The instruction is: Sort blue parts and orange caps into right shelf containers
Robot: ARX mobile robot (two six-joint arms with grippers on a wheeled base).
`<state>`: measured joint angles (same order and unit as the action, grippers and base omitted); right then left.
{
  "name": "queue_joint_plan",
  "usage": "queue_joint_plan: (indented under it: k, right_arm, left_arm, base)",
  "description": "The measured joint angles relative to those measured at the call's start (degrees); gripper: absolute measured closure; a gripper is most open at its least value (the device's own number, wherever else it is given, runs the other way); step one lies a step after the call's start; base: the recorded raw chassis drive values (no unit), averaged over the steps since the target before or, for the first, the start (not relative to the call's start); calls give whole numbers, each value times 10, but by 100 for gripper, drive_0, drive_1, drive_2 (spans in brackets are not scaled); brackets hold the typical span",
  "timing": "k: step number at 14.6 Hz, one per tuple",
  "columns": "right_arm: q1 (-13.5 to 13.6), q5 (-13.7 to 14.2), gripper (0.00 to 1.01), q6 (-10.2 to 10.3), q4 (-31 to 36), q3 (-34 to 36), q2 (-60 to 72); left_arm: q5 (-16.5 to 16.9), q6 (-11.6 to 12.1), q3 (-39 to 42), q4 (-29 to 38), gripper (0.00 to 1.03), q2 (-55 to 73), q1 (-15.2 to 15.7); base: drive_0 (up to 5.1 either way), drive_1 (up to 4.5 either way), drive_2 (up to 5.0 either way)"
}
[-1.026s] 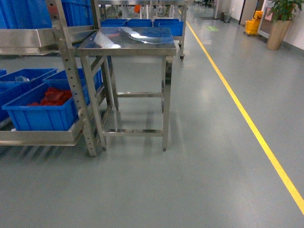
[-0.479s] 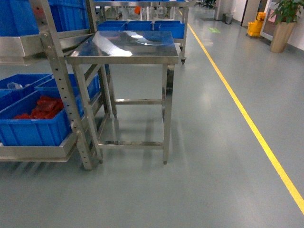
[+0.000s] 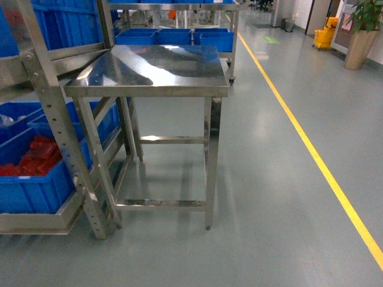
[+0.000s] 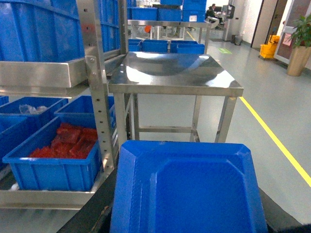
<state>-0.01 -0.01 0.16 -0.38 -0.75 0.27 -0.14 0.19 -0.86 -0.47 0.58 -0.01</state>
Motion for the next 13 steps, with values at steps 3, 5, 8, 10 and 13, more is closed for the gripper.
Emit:
queue_joint_plan:
  k: [3,5,8,10,13]
  right_arm:
    - [0,0,58,0,3,0,0]
    - [0,0,58,0,0,0,0]
    - [0,0,58,0,3,0,0]
    - [0,1,58,0,0,0,0]
    - [0,0,58,0,0,0,0]
  left_arm:
    - [0,0,0,1,59,0,0]
    - [2,0,0,4,59,0,0]
    - [1,0,0,3,59,0,0]
    - [3,0,0,0,59,0,0]
    - [2,0,0,2,59,0,0]
  base:
    - [9,432,-413]
    - [9,432,-413]
    - [9,432,-413]
    - [-484,257,257]
    - [-484,257,257]
